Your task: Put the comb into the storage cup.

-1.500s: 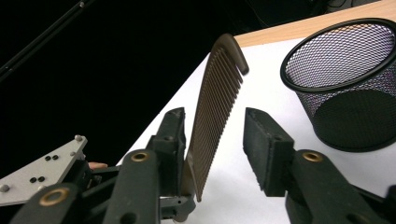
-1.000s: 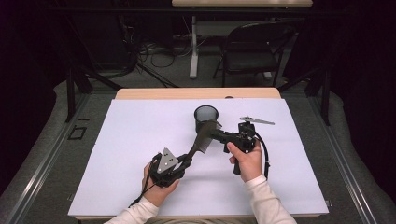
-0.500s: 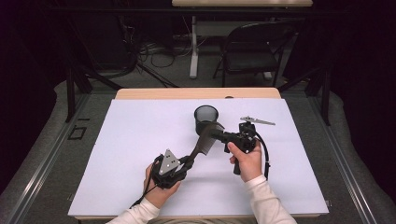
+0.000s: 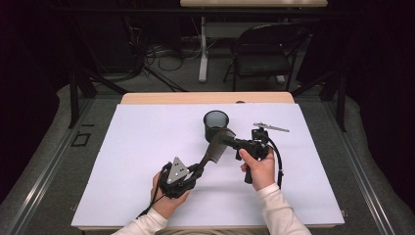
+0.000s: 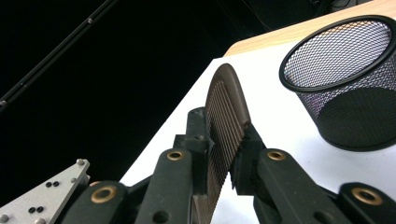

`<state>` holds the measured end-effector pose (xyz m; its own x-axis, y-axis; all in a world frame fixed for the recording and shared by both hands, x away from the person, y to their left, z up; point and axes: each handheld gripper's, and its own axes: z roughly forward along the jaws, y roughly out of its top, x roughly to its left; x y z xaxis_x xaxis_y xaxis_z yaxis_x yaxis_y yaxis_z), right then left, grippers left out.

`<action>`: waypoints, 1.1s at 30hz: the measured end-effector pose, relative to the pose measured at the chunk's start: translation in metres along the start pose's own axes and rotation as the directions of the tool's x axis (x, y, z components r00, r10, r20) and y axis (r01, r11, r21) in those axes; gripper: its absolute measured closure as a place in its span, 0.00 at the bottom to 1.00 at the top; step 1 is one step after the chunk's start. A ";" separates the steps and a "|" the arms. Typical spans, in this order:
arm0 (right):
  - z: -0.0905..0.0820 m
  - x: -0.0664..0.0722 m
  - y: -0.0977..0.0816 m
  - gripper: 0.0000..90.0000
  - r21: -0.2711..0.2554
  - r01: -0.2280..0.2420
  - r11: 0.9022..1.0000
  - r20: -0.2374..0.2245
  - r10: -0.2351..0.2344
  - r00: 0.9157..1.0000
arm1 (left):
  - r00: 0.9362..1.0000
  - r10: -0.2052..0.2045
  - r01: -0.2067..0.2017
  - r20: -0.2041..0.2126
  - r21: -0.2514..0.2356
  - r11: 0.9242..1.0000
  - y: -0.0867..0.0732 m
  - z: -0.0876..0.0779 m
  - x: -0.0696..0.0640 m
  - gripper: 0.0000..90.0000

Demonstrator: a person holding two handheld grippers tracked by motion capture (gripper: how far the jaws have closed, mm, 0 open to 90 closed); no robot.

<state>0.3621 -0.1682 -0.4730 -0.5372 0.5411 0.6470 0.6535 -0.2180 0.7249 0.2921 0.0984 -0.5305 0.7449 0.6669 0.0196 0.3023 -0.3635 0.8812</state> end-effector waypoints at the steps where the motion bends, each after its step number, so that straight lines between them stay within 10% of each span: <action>1: 0.000 0.000 0.000 0.90 -0.001 -0.006 1.000 -0.004 0.006 1.000 | 1.000 0.000 0.000 0.000 0.000 1.000 0.000 0.000 0.000 0.81; 33: -0.001 -0.004 -0.001 0.96 0.020 -0.073 0.997 -0.027 0.073 0.997 | 1.000 0.000 0.000 0.003 0.006 1.000 -0.002 0.002 -0.001 0.81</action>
<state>0.3632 -0.1711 -0.4755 -0.5018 0.5018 0.7046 0.7016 -0.2403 0.6708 0.2919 0.0970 -0.5331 0.7465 0.6652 0.0178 0.3059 -0.3668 0.8786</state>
